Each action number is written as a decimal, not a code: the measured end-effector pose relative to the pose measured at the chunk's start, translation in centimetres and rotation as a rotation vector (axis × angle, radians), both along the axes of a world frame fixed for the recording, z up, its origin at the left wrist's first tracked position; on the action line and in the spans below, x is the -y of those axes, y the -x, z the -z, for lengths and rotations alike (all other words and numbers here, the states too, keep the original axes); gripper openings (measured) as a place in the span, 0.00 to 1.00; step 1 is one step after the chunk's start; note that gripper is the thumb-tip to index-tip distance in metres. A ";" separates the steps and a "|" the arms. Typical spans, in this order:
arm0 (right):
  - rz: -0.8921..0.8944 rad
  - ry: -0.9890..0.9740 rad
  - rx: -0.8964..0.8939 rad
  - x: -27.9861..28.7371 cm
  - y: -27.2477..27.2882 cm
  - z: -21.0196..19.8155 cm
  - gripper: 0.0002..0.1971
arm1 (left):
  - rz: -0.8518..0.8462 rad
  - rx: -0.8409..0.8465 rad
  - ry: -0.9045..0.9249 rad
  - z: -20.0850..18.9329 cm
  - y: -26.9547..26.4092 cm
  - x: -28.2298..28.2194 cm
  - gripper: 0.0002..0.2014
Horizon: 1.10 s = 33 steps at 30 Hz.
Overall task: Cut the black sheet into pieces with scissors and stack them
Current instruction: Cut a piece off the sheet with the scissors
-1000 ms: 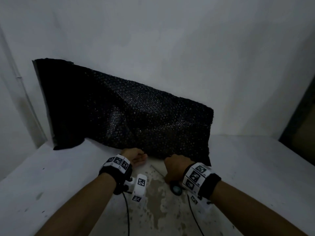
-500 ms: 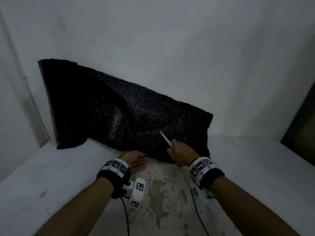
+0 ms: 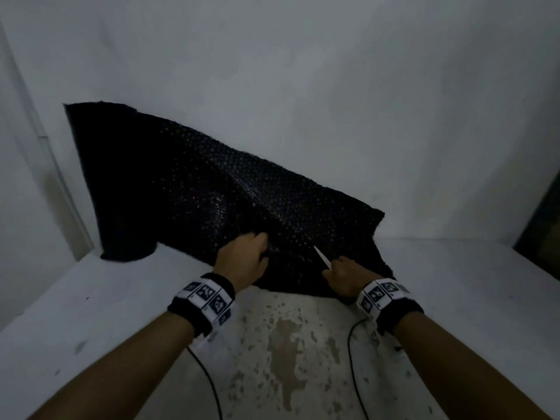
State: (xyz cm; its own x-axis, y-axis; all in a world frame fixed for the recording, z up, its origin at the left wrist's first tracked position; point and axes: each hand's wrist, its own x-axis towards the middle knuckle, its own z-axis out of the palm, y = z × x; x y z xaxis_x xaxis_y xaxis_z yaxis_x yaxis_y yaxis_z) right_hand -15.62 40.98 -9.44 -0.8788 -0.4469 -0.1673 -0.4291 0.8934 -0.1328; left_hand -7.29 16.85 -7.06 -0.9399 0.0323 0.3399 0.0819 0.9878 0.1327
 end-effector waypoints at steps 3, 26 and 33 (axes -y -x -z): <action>0.116 0.116 0.021 -1.1 0.6 0.0 0.11 | 0.119 0.145 0.166 0.5 2.8 0.2 0.33; 0.226 0.035 0.257 -2.1 1.5 -2.7 0.23 | -0.007 0.747 0.104 1.6 4.9 -0.4 0.32; 0.304 0.290 0.082 -2.9 1.7 -2.8 0.16 | -0.013 0.781 0.229 1.5 5.2 -1.4 0.40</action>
